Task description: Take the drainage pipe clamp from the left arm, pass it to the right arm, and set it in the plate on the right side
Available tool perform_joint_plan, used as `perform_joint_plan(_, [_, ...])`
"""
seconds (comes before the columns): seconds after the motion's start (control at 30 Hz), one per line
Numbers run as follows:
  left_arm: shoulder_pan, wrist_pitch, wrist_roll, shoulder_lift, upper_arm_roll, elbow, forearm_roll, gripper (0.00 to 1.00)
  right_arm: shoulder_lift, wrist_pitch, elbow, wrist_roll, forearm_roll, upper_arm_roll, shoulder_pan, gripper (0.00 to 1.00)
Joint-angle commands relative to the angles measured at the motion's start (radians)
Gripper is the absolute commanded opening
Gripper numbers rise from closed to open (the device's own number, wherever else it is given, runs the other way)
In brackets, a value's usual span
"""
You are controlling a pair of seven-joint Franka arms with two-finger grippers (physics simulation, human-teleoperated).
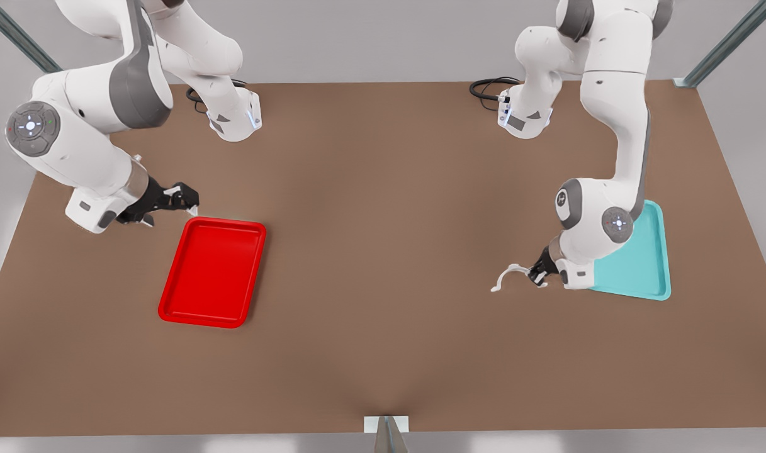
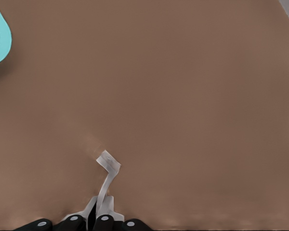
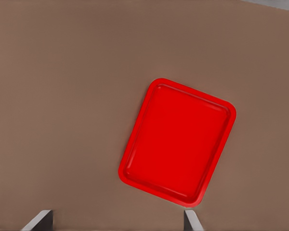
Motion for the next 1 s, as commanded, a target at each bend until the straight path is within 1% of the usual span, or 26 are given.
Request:
perform_joint_plan(0.0, [-0.081,-0.118,-0.679,0.035,0.0,0.093,-0.089,0.21,0.037,0.02,0.018,0.404,0.0,0.02,0.027,1.0])
perform_joint_plan(0.03, [-0.124,-0.118,-0.678,0.063,0.0,0.151,-0.097,0.21,0.079,0.04,0.038,0.472,-0.005,0.02,0.078,1.0])
perform_joint_plan(0.07, [-0.164,-0.118,-0.679,0.092,0.0,0.215,-0.106,0.21,0.116,0.071,0.049,0.496,-0.003,0.02,0.085,1.0])
perform_joint_plan(0.13, [-0.224,-0.118,-0.69,0.107,-0.006,0.283,-0.152,0.21,0.181,0.128,0.08,0.498,-0.005,0.02,0.101,1.0])
perform_joint_plan(0.2, [-0.317,-0.118,-0.693,0.163,-0.008,0.36,-0.154,0.21,0.231,0.158,0.103,0.538,-0.01,0.02,0.136,1.0])
perform_joint_plan(0.23, [-0.333,-0.116,-0.692,0.175,-0.011,0.38,-0.154,0.21,0.243,0.18,0.103,0.585,-0.014,0.02,0.165,1.0])
perform_joint_plan(0.3, [-0.339,-0.113,-0.699,0.195,-0.055,0.436,-0.152,0.21,0.28,0.244,0.109,0.725,-0.034,0.017,0.245,1.0])
perform_joint_plan(0.37, [-0.356,-0.113,-0.719,0.226,-0.06,0.487,-0.151,0.21,0.309,0.281,0.129,0.828,-0.04,0.018,0.309,1.0])
perform_joint_plan(0.4, [-0.366,-0.113,-0.719,0.233,-0.063,0.507,-0.151,0.21,0.352,0.298,0.188,0.912,-0.042,0.009,0.352,1.0])
perform_joint_plan(0.43, [-0.385,-0.112,-0.727,0.249,-0.066,0.538,-0.151,0.21,0.37,0.304,0.21,0.923,-0.042,0.007,0.36,1.0])
perform_joint_plan(0.53, [-0.396,-0.108,-0.731,0.259,-0.066,0.553,-0.151,0.21,0.393,0.373,0.212,1.009,-0.095,0.007,0.397,1.0])
perform_joint_plan(0.6, [-0.402,-0.108,-0.747,0.261,-0.065,0.561,-0.151,0.21,0.395,0.379,0.209,1.039,-0.097,0.007,0.414,1.0])
perform_joint_plan(0.67, [-0.399,-0.104,-0.754,0.261,-0.063,0.568,-0.149,0.21,0.393,0.375,0.206,1.096,-0.149,0.013,0.435,1.0])
perform_joint_plan(0.97, [-0.394,-0.099,-0.787,0.259,-0.055,0.598,-0.149,0.21,0.409,0.379,0.175,1.102,-0.24,0.017,0.48,1.0])
